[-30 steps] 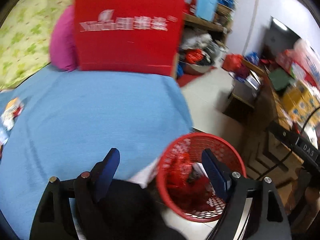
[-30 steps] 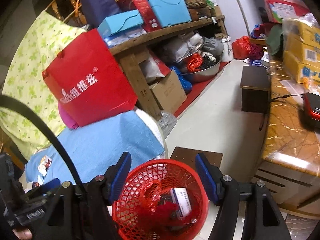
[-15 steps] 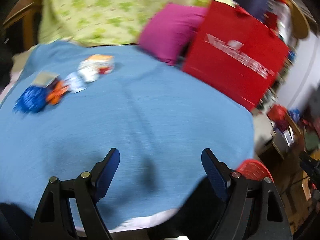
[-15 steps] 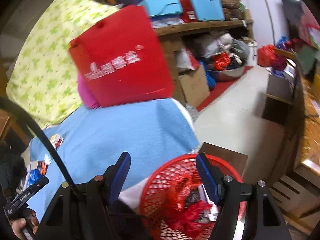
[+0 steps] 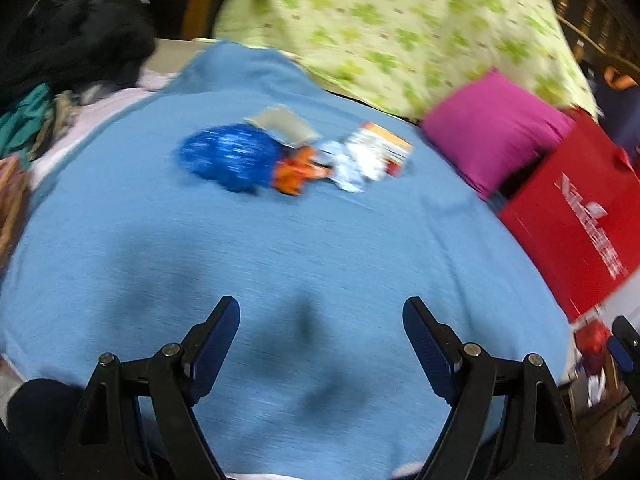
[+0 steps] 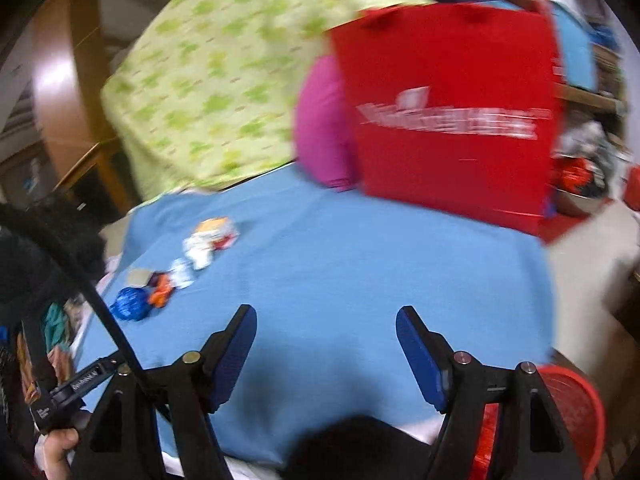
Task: Collect trash
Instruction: 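Move both tools back over the remaining trash on the blanket, then grasp the crumpled blue plastic bag with the left tool and lift it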
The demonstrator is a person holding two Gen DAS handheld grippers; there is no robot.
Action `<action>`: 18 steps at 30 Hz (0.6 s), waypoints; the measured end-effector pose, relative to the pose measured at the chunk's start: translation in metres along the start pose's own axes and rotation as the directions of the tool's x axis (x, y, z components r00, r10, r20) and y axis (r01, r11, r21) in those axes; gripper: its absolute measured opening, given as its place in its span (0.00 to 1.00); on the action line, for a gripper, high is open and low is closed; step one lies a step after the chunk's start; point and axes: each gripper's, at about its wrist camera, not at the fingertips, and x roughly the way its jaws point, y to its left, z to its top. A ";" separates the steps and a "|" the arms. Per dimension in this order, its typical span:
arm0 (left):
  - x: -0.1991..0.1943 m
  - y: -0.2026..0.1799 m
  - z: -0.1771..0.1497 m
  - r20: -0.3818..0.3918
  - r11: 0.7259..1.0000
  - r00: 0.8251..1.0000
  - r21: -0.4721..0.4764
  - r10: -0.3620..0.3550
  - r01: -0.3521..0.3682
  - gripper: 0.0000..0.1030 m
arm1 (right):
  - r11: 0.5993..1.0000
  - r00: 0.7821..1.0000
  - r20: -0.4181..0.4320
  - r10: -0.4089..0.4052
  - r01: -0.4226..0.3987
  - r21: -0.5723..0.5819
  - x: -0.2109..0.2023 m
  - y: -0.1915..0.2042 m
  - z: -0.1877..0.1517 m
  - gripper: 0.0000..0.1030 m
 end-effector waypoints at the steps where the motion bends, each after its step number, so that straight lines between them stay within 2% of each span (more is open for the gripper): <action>1: -0.001 0.007 0.003 0.012 1.000 1.000 -0.019 0.019 -0.018 0.81 | 0.999 1.000 -0.006 0.022 -0.022 -0.023 0.014 0.013 0.002 0.73; 4: -0.002 0.020 0.011 0.036 0.997 0.998 -0.060 0.049 -0.046 0.81 | 0.995 0.998 -0.034 0.061 -0.063 -0.071 0.047 0.040 0.004 0.73; 9: 0.005 0.039 0.032 0.034 0.993 0.994 -0.059 0.100 -0.098 0.81 | 0.988 0.992 -0.073 0.105 -0.112 -0.107 0.089 0.064 -0.004 0.73; 14: 0.021 0.044 0.061 0.038 0.990 0.990 -0.048 0.133 -0.132 0.81 | 0.987 0.985 -0.115 0.132 -0.141 -0.075 0.108 0.058 -0.018 0.73; 16: 0.030 0.040 0.074 0.040 0.990 0.990 -0.033 0.137 -0.135 0.81 | 0.985 0.985 -0.067 0.160 -0.164 -0.056 0.103 0.053 -0.015 0.75; 18: 0.042 0.033 0.090 0.047 0.991 0.990 -0.008 0.135 -0.135 0.82 | 0.984 0.982 -0.078 0.173 -0.176 -0.036 0.105 0.050 -0.016 0.76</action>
